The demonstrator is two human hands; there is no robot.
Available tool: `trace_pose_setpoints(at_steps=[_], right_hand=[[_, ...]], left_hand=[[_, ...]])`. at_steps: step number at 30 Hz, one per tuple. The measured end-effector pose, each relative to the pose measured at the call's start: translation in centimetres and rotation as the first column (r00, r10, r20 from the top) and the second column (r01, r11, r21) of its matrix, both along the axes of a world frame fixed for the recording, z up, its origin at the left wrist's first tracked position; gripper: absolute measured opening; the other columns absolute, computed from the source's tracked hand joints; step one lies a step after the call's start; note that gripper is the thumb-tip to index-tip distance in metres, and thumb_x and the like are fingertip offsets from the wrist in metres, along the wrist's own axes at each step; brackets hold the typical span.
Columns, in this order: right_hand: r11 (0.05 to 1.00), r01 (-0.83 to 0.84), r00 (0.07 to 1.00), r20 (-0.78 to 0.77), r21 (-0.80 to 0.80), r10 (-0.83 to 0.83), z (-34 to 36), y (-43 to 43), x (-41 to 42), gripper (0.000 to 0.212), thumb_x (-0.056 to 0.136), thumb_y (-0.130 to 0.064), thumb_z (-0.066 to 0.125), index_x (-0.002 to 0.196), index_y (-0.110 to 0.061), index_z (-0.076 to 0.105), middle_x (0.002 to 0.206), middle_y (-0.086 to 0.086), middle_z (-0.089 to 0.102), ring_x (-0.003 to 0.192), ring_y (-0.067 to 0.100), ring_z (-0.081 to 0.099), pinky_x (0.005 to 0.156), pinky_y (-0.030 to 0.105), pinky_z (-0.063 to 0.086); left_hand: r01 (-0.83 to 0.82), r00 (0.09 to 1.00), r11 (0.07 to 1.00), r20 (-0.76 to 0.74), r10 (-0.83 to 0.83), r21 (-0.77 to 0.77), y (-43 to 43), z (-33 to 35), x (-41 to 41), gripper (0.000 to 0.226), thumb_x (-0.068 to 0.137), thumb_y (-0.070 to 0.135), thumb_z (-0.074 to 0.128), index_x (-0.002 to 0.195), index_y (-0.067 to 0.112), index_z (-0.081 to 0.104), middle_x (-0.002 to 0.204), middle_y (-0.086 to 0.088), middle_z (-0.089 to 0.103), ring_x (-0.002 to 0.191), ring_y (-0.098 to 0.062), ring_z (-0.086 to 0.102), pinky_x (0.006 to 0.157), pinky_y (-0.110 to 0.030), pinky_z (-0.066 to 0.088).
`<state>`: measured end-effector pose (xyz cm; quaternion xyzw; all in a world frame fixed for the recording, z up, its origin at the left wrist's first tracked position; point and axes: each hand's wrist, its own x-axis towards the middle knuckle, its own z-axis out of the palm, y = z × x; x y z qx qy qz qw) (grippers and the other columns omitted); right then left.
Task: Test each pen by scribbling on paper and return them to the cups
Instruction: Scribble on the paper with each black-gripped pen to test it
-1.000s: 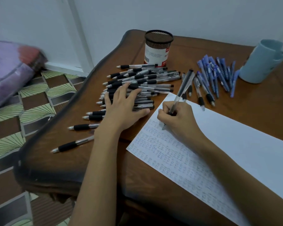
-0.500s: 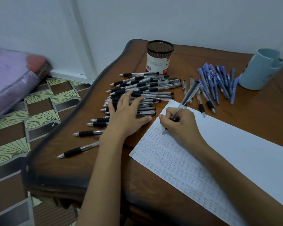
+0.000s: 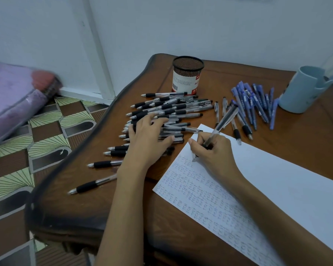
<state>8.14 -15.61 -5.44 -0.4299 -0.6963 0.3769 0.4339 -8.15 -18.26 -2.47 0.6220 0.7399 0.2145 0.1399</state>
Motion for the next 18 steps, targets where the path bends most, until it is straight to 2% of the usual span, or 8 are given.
trace_pose_setpoints(at_steps=[3,6,9,12,13,15,17,18], right_hand=[[1.000,0.011,1.000,-0.001,0.002,-0.011,0.0,0.0,0.0,0.042,0.087,-0.006,0.059,0.049,-0.017,0.044,0.042,-0.011,0.041,0.047,0.003,0.039,0.055,0.011,0.035],[1.000,-0.019,1.000,-0.011,-0.007,0.019,0.1,0.1,0.1,0.041,0.089,-0.008,0.059,0.050,-0.012,0.046,0.042,-0.010,0.042,0.047,0.003,0.040,0.056,0.011,0.036],[1.000,0.000,1.000,0.020,0.024,0.000,0.2,-0.1,-0.2,0.042,0.089,-0.011,0.061,0.050,-0.016,0.045,0.043,-0.011,0.041,0.048,0.003,0.041,0.055,0.011,0.035],[0.999,0.050,0.998,-0.037,-0.007,-0.050,0.3,0.1,0.0,0.040,0.090,-0.016,0.061,0.053,-0.018,0.048,0.045,-0.012,0.044,0.049,0.001,0.045,0.056,0.010,0.036],[0.999,0.045,0.995,-0.082,-0.024,-0.047,0.5,0.1,0.1,0.035,0.090,-0.018,0.061,0.057,-0.018,0.050,0.046,-0.012,0.044,0.049,0.001,0.044,0.056,0.011,0.035],[0.998,0.012,0.992,-0.124,-0.057,-0.019,0.7,0.0,0.2,0.013,0.089,-0.021,0.063,0.079,-0.018,0.055,0.047,-0.012,0.041,0.047,0.002,0.040,0.052,0.013,0.034],[0.993,-0.030,0.991,-0.130,-0.111,0.015,0.9,-0.2,0.4,0.017,0.088,-0.025,0.063,0.097,-0.017,0.052,0.045,-0.012,0.040,0.044,0.002,0.040,0.049,0.013,0.033],[0.990,-0.042,0.990,-0.142,-0.136,0.023,0.9,-0.1,0.4,0.019,0.087,-0.028,0.062,0.095,-0.015,0.052,0.045,-0.012,0.041,0.044,0.001,0.041,0.050,0.013,0.033]], left_hand=[[0.028,0.998,0.995,0.051,-0.033,0.099,0.4,0.3,1.0,0.044,0.093,0.033,0.055,0.136,0.031,0.045,0.148,0.001,0.033,0.140,-0.019,0.022,0.116,-0.051,0.013],[0.076,0.989,0.975,0.108,-0.100,0.211,0.3,0.6,1.1,0.036,0.094,0.025,0.055,0.130,0.027,0.052,0.137,0.003,0.047,0.132,-0.015,0.032,0.111,-0.035,0.027],[0.104,0.986,0.971,0.102,-0.128,0.217,-0.1,0.6,0.4,0.032,0.095,0.021,0.052,0.126,0.025,0.057,0.132,0.003,0.053,0.128,-0.013,0.039,0.100,-0.027,0.032],[0.077,0.989,0.974,0.104,-0.101,0.211,-0.4,0.7,-0.4,0.029,0.096,0.019,0.051,0.122,0.025,0.059,0.132,0.005,0.054,0.126,-0.011,0.041,0.092,-0.020,0.031],[0.064,0.991,0.973,0.104,-0.089,0.221,-0.5,0.7,-0.5,0.028,0.096,0.019,0.051,0.121,0.025,0.060,0.131,0.005,0.055,0.126,-0.011,0.041,0.091,-0.019,0.030],[0.048,0.990,0.968,0.114,-0.079,0.246,-0.5,0.8,-0.4,0.027,0.095,0.019,0.052,0.120,0.025,0.060,0.131,0.006,0.056,0.126,-0.011,0.043,0.092,-0.020,0.030],[0.052,0.987,0.965,0.133,-0.089,0.256,-0.3,0.8,-0.1,0.027,0.095,0.020,0.052,0.120,0.025,0.061,0.129,0.006,0.057,0.125,-0.010,0.044,0.093,-0.021,0.030],[0.057,0.986,0.967,0.140,-0.094,0.249,-0.1,0.8,0.1,0.027,0.095,0.020,0.052,0.121,0.024,0.060,0.129,0.006,0.057,0.125,-0.010,0.044,0.093,-0.021,0.031]])
